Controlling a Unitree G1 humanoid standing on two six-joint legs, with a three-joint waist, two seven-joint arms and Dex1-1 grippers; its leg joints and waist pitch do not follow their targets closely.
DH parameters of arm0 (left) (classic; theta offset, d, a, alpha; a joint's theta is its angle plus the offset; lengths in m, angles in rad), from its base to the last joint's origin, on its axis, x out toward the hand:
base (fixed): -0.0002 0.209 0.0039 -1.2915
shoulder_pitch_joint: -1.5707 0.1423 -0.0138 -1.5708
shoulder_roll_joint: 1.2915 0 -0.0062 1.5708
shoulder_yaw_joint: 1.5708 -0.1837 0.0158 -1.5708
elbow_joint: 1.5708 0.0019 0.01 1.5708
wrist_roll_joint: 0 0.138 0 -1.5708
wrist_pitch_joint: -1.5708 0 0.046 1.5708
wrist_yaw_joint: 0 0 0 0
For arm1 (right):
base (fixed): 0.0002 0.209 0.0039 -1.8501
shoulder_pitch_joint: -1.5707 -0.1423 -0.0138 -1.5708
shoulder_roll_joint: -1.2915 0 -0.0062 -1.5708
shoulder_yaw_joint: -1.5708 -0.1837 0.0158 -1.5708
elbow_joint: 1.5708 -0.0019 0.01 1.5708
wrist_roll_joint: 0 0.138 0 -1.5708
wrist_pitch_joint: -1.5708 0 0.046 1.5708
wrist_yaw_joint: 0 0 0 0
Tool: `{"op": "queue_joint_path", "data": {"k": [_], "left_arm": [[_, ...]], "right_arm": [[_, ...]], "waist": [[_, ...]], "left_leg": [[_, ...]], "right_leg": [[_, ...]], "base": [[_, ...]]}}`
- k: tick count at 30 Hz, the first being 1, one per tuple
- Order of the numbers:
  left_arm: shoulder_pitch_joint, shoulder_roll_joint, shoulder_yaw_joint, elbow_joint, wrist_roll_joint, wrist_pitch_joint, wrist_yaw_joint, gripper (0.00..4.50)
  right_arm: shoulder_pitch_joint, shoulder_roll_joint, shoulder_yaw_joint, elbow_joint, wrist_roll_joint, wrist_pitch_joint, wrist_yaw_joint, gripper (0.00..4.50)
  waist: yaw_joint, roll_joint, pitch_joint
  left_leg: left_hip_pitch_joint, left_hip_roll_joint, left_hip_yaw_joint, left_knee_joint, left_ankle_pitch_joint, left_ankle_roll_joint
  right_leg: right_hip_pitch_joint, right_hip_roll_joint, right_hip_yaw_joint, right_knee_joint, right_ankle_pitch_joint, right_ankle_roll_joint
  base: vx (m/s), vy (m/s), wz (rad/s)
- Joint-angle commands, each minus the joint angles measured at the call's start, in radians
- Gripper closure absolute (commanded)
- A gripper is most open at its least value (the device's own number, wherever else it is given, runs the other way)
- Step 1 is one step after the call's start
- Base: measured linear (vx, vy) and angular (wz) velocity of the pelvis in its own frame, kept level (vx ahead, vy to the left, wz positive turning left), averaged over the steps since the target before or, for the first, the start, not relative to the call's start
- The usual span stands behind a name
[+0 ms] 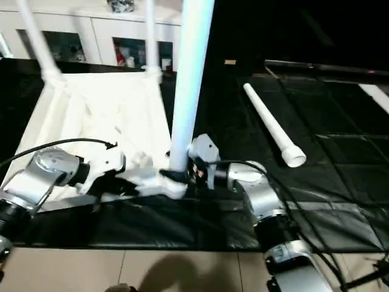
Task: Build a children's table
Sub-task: Insert table leg to table base
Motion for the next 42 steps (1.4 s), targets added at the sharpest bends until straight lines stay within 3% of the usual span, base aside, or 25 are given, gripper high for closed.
{"op": "queue_joint_path", "data": {"k": [1,5,11,15,19,20,22,24,26,27,28,30,32,35,39,42], "left_arm": [[-0.053,-0.022,-0.049,-0.02,0.021,-0.053,-0.043,4.5],[-0.075,-0.031,-0.054,0.025,0.038,-0.07,-0.048,4.5],[-0.082,-0.038,-0.056,0.043,0.041,-0.074,-0.054,4.5],[-0.086,-0.047,-0.044,0.053,0.038,-0.053,-0.039,4.5],[-0.085,-0.052,-0.015,0.06,0.034,-0.024,-0.001,4.5],[-0.076,-0.051,0.013,0.047,0.024,0.009,0.034,4.5],[-0.056,-0.046,0.052,0.014,0.017,0.064,0.091,4.5],[-0.015,-0.039,0.088,-0.061,0.017,0.135,0.155,4.5],[0.053,-0.053,0.129,-0.201,0.003,0.271,0.212,4.5],[0.083,-0.071,0.147,-0.266,-0.007,0.337,0.238,4.5],[0.088,-0.075,0.15,-0.279,-0.009,0.349,0.243,4.5],[0.131,-0.118,0.163,-0.372,-0.013,0.432,0.286,4.5],[0.147,-0.141,0.163,-0.408,-0.011,0.464,0.305,4.5],[0.173,-0.257,0.166,-0.486,0.012,0.581,0.429,4.5],[0.155,-0.248,0.148,-0.426,0.051,0.524,0.484,4.5],[0.149,-0.208,0.132,-0.393,0.083,0.48,0.493,4.5]], "right_arm": [[0.055,-0.003,0.12,0.064,-0.049,0.038,0.082,2.58],[0.061,-0.008,0.136,0.051,-0.061,0.033,0.112,2.58],[0.069,-0.004,0.149,0.04,-0.065,0.043,0.142,2.58],[0.061,0.02,0.124,0.06,-0.064,0.046,0.085,2.58],[0.036,0.053,0.08,0.108,-0.072,0.038,-0.037,2.58],[0.018,0.073,0.052,0.139,-0.075,0.035,-0.115,2.58],[-0.008,0.095,0.021,0.181,-0.083,0.032,-0.207,2.58],[-0.038,0.119,-0.005,0.225,-0.087,0.03,-0.288,2.58],[-0.075,0.152,-0.029,0.277,-0.087,0.039,-0.379,2.58],[-0.093,0.167,-0.039,0.303,-0.09,0.044,-0.425,2.58],[-0.097,0.171,-0.041,0.309,-0.089,0.046,-0.434,2.58],[-0.128,0.197,-0.065,0.355,-0.079,0.065,-0.51,2.58],[-0.143,0.209,-0.078,0.376,-0.071,0.074,-0.545,2.58],[-0.204,0.246,-0.142,0.47,-0.046,0.073,-0.704,2.58],[-0.209,0.256,-0.186,0.463,-0.008,0.044,-0.674,2.58],[-0.196,0.252,-0.204,0.428,0.017,0.023,-0.612,2.58]], "waist": [[-0.007,0.028,-0.045],[-0.006,0.026,-0.039],[-0.008,0.025,-0.043],[-0.008,0.024,-0.046],[-0.013,0.027,-0.039],[-0.015,0.024,-0.043],[-0.019,0.027,-0.039],[-0.028,0.016,-0.045],[-0.037,0.019,-0.044],[-0.05,0.021,-0.042],[-0.06,0.025,-0.044],[-0.067,0.006,-0.048],[-0.077,0.012,-0.048],[-0.078,0.0,-0.051],[-0.07,-0.001,-0.057],[-0.065,-0.001,-0.059]], "left_leg": [[0.034,0.011,0.004,-0.073,-0.454,-0.033],[0.039,0.01,0.003,-0.08,-0.485,-0.041],[0.038,0.012,0.004,-0.083,-0.454,-0.035],[0.039,0.013,0.006,-0.083,-0.445,-0.032],[0.042,0.013,0.003,-0.089,-0.51,-0.051],[0.045,0.014,-0.002,-0.089,-0.541,-0.067],[0.044,0.014,-0.005,-0.092,-0.56,-0.077],[0.041,0.014,-0.01,-0.093,-0.57,-0.081],[0.036,0.013,-0.014,-0.096,-0.574,-0.084],[0.025,0.012,-0.018,-0.102,-0.563,-0.088],[0.025,0.009,-0.018,-0.101,-0.563,-0.089],[0.028,0.008,-0.011,-0.094,-0.548,-0.074],[0.025,0.007,-0.011,-0.091,-0.533,-0.068],[0.031,0.005,-0.001,-0.081,-0.5,-0.053],[0.026,0.005,0.002,-0.078,-0.458,-0.033],[0.024,0.006,0.006,-0.077,-0.412,-0.017]], "right_leg": [[0.017,-0.033,0.02,-0.085,-0.223,-0.205],[0.017,-0.035,0.021,-0.093,-0.293,-0.191],[0.023,-0.034,0.019,-0.091,-0.238,-0.205],[0.024,-0.034,0.018,-0.091,-0.23,-0.212],[0.015,-0.04,0.02,-0.101,-0.353,-0.191],[0.012,-0.045,0.02,-0.104,-0.415,-0.178],[0.009,-0.044,0.02,-0.106,-0.443,-0.169],[0.011,-0.047,0.017,-0.108,-0.48,-0.155],[0.013,-0.048,0.014,-0.107,-0.494,-0.148],[0.019,-0.045,0.01,-0.104,-0.468,-0.153],[0.018,-0.039,0.007,-0.104,-0.44,-0.158],[0.015,-0.035,0.011,-0.105,-0.402,-0.17],[0.017,-0.036,0.011,-0.104,-0.381,-0.175],[0.011,-0.033,0.016,-0.105,-0.339,-0.174],[0.015,-0.03,0.015,-0.104,-0.293,-0.16],[0.02,-0.029,0.015,-0.098,-0.229,-0.17]], "base": [[0.0,0.0,0.0],[0.0,0.0,0.0],[0.0,0.0,0.0],[0.0,0.0,0.0],[0.0,0.0,0.0],[0.0,0.0,0.0],[0.0,0.0,0.0],[0.0,0.0,0.0],[0.0,0.0,0.0],[0.0,0.0,0.0],[-0.026,0.027,-0.19],[0.0,0.0,0.0],[0.0,0.0,0.0],[0.0,0.0,0.0],[0.0,0.0,0.0],[0.0,0.0,0.0]]}}
